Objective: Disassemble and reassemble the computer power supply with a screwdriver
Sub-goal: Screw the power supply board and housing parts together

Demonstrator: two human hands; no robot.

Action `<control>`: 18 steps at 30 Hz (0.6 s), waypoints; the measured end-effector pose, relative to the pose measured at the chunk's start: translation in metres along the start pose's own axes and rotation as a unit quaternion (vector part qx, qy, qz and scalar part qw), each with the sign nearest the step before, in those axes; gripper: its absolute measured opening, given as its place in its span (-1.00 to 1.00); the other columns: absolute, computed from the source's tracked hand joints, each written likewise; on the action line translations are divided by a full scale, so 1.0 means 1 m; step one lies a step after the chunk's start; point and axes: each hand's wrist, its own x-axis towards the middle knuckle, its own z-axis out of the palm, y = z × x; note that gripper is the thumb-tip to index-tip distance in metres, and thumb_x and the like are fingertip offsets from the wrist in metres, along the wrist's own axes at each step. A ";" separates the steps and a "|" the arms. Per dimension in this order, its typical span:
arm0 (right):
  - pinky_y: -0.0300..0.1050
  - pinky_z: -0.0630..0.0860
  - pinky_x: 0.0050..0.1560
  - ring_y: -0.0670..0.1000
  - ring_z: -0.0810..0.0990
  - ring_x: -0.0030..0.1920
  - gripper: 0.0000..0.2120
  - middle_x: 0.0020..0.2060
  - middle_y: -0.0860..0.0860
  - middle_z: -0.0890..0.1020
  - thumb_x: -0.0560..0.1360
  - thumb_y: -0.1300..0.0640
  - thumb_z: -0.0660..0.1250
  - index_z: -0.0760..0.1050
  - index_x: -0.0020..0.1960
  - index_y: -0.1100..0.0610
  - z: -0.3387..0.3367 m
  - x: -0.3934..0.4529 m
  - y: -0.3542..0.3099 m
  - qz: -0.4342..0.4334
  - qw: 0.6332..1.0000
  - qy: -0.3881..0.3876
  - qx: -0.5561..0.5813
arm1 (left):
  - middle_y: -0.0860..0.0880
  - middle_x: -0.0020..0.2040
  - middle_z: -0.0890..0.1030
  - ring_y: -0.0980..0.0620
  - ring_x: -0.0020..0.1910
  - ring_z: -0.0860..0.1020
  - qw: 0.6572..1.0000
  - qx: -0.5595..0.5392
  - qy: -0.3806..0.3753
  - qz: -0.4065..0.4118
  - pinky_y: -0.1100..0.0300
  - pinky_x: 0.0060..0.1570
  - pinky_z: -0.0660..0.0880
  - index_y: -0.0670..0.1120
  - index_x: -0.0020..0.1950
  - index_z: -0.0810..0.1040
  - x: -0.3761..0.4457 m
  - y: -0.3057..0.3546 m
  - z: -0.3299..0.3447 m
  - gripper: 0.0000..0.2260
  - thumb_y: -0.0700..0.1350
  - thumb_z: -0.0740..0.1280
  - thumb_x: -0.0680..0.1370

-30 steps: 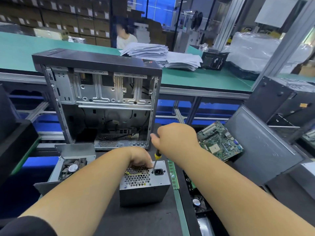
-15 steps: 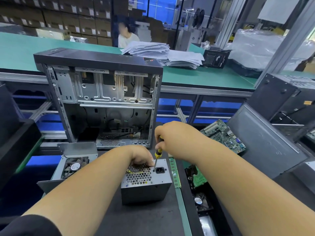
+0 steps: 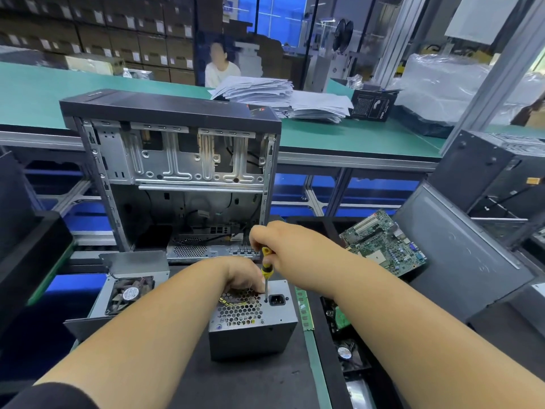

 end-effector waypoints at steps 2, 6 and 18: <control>0.07 0.51 -0.12 0.04 0.46 -0.16 -0.79 -0.10 -0.01 0.47 0.56 0.23 0.28 0.31 0.00 -0.03 0.001 -0.001 0.003 0.002 1.000 0.018 -0.008 | 0.03 -0.20 0.48 0.08 -0.28 0.44 1.000 0.006 0.003 -0.007 0.15 -0.15 0.38 0.02 -0.13 0.48 0.005 -0.004 0.001 -0.88 0.02 0.35 0.55; 0.02 0.50 -0.23 0.01 0.45 -0.26 -0.85 -0.24 -0.02 0.50 0.58 0.14 0.31 0.33 -0.03 0.03 0.002 -0.002 0.006 0.030 0.998 0.037 -0.050 | 0.08 -0.20 0.50 0.11 -0.26 0.45 0.999 0.040 0.009 -0.020 0.18 -0.26 0.34 0.11 -0.21 0.45 0.007 -0.005 0.001 -0.83 0.12 0.33 0.54; -0.15 0.16 -0.48 0.01 0.30 -0.43 -0.87 -0.38 -0.01 0.34 0.62 0.08 0.23 0.32 0.00 0.11 0.013 0.004 -0.011 0.176 0.974 0.079 -0.118 | -0.23 0.22 0.56 -0.09 -0.03 0.49 0.998 -0.065 -0.010 -0.002 -0.06 0.19 0.49 -0.18 0.27 0.53 -0.011 0.003 0.000 -0.72 -0.11 0.31 0.59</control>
